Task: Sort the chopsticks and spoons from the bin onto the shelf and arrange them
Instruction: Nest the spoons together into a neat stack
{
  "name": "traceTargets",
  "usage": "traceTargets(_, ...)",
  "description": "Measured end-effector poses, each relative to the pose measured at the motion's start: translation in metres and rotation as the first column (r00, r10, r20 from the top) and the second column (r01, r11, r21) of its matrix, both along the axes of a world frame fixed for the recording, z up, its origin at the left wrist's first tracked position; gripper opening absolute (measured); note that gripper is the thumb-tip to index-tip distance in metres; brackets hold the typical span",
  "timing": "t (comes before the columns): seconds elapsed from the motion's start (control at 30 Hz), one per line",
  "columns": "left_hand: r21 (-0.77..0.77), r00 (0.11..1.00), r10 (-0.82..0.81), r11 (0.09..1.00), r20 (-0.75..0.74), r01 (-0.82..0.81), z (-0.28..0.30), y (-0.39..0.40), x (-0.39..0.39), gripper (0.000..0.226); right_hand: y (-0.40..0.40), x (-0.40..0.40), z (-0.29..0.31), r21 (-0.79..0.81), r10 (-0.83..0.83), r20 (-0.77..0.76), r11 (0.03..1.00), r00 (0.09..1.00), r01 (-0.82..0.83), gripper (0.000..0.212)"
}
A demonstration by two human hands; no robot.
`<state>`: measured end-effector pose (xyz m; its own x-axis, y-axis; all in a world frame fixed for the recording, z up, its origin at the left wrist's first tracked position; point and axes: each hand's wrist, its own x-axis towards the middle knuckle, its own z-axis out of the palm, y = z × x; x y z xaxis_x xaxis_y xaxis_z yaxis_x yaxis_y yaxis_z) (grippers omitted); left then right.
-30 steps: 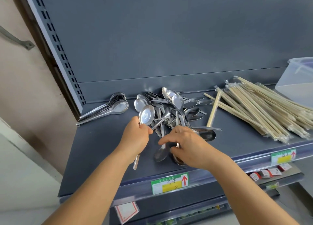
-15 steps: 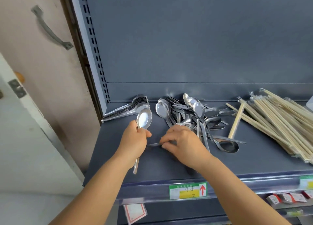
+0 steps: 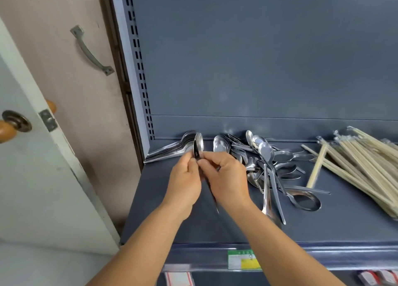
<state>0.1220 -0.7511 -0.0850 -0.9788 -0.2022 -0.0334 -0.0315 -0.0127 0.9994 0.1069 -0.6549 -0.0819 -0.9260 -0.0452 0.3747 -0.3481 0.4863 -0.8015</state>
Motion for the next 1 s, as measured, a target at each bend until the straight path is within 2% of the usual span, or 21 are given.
traceTargets(0.07,0.029,0.999,-0.047,0.998,0.006,0.047,0.001,0.000,0.001,0.036,0.001,-0.001,0.000,0.026,0.026,0.027,0.999,0.999,-0.027,0.015)
traceTargets(0.2,-0.007,0.992,-0.125,0.992,0.011,0.125,-0.002,0.002,0.002,0.036,0.009,0.002,0.002,0.193,0.098,0.035,0.976,0.995,-0.103,0.023)
traceTargets(0.3,0.023,0.990,-0.141,0.990,0.001,0.141,0.001,0.006,0.002,0.033,0.017,0.005,0.002,0.287,0.146,0.035,0.946,0.989,-0.150,0.027)
traceTargets(0.47,0.004,0.984,-0.177,0.984,0.029,0.176,0.002,0.016,-0.002,0.028,0.048,0.012,0.005,0.315,0.215,0.040,0.924,0.976,-0.216,0.033)
traceTargets(0.57,0.001,0.976,-0.195,0.981,0.098,0.196,-0.001,0.025,-0.001,0.024,0.077,0.018,0.010,0.308,0.188,0.107,0.927,0.976,-0.213,0.031)
traceTargets(0.67,0.002,0.962,-0.231,0.972,0.147,0.233,-0.003,0.032,0.000,0.023,0.111,0.024,0.009,0.364,0.106,0.219,0.913,0.970,-0.182,0.032)
traceTargets(0.9,-0.037,0.943,-0.253,0.963,0.216,0.267,-0.006,0.044,0.001,0.024,0.150,0.039,-0.001,0.582,0.092,0.376,0.751,0.922,-0.312,0.039)
traceTargets(1.0,-0.051,0.938,-0.258,0.960,0.229,0.277,-0.006,0.048,0.003,0.023,0.144,0.038,-0.006,0.558,0.111,0.390,0.761,0.914,-0.330,0.037)
